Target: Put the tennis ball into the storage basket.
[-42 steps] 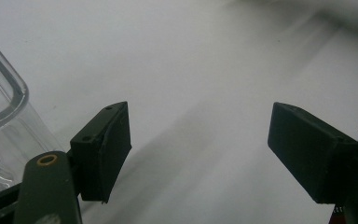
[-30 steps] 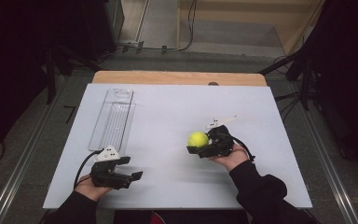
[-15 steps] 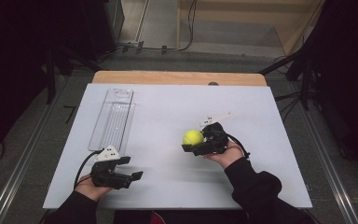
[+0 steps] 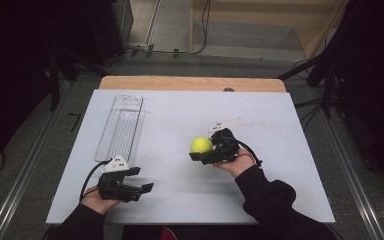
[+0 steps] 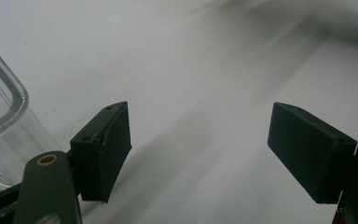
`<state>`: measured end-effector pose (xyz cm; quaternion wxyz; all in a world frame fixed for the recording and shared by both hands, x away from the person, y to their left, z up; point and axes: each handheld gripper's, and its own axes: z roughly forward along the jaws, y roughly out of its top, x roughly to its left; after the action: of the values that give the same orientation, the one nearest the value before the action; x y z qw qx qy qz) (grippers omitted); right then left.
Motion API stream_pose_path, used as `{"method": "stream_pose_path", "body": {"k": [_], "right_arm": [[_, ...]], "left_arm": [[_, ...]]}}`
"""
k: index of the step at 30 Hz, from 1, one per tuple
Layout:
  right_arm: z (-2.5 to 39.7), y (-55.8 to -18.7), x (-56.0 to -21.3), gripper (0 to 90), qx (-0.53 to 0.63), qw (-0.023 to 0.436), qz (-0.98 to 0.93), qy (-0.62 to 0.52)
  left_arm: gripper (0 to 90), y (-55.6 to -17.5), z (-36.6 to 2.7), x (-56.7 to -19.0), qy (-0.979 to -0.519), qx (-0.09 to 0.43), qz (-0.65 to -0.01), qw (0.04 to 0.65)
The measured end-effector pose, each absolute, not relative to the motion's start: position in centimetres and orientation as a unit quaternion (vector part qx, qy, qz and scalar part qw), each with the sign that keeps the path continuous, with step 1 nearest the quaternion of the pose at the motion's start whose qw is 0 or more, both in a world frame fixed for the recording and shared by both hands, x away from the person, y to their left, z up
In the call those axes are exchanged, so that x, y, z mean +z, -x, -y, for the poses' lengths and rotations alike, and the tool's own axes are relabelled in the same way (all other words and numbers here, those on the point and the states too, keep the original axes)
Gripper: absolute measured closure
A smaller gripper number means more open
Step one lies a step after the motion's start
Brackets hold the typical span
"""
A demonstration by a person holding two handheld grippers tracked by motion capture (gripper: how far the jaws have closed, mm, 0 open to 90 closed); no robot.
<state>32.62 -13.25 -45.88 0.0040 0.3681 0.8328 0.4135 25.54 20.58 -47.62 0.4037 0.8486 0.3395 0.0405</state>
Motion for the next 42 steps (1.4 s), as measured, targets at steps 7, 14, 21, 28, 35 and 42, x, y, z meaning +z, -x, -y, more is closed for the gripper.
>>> {"method": "stream_pose_path", "body": {"k": [7,14,21,28,35,42], "right_arm": [[12.5,-33.1,-45.5,23.2,0.416,0.0,-0.833,-0.365],[11.5,-33.6,-45.4,23.2,0.413,-0.002,-0.837,-0.358],[10.7,-34.0,-45.2,23.2,0.417,-0.003,-0.838,-0.352],[9.8,-34.3,-45.0,23.2,0.417,-0.01,-0.841,-0.345],[8.9,-34.7,-44.8,23.2,0.416,-0.013,-0.843,-0.341],[7.9,-35.0,-44.6,23.2,0.418,-0.015,-0.844,-0.335]], "left_arm": [[22.0,-25.6,-20.6,-47.6,-0.85,0.04,-0.339,0.402],[22.1,-25.6,-20.6,-47.6,-0.85,0.04,-0.339,0.402],[22.1,-25.6,-20.6,-47.6,-0.85,0.041,-0.339,0.401],[22.1,-25.6,-20.6,-47.6,-0.85,0.04,-0.34,0.401],[22.1,-25.6,-20.6,-47.6,-0.849,0.04,-0.34,0.402],[22.1,-25.6,-20.7,-47.6,-0.848,0.04,-0.341,0.403]]}}
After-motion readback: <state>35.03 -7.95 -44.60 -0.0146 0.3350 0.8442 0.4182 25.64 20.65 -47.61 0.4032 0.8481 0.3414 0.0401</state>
